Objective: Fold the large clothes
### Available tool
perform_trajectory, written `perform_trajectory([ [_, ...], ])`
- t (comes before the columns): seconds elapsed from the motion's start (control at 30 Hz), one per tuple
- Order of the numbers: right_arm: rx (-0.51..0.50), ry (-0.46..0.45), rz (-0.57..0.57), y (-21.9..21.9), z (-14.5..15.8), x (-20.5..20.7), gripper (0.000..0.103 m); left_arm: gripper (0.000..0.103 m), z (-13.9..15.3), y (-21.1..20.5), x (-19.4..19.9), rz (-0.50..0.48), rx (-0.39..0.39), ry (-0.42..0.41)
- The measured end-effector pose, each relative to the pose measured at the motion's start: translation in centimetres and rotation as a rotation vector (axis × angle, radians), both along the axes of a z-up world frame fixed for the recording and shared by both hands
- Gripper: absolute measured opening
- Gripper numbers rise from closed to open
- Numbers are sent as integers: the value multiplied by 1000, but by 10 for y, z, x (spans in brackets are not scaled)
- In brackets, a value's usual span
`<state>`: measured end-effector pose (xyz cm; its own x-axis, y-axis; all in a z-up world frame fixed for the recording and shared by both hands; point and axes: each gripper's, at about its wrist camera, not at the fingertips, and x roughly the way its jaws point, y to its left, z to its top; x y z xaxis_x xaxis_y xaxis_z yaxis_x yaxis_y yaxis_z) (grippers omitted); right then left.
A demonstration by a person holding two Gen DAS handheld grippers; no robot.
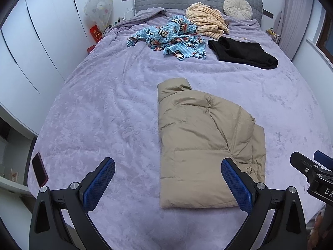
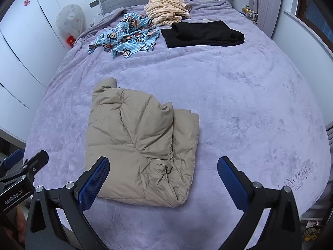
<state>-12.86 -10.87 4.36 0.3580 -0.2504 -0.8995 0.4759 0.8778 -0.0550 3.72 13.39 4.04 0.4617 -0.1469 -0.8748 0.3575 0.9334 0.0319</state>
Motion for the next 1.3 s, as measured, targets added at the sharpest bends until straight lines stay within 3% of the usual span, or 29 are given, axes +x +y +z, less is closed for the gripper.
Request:
perform_trajectory([
  [1.3,-5,-1,9,3,2,-3,103,102,-8,6,0,7,15,12],
])
